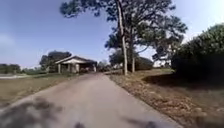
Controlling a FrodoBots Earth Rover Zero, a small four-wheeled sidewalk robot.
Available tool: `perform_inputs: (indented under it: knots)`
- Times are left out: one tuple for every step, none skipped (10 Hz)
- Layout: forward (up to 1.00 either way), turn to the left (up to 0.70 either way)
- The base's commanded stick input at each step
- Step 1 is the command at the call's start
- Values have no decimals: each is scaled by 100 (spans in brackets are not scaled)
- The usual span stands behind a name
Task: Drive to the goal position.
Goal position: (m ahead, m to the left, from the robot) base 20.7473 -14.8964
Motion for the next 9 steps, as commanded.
perform_inputs:
  knots:
    - [99,39]
    - [100,34]
    - [100,13]
    - [100,-1]
    - [100,-1]
    - [100,1]
    - [100,2]
    - [100,1]
    - [100,1]
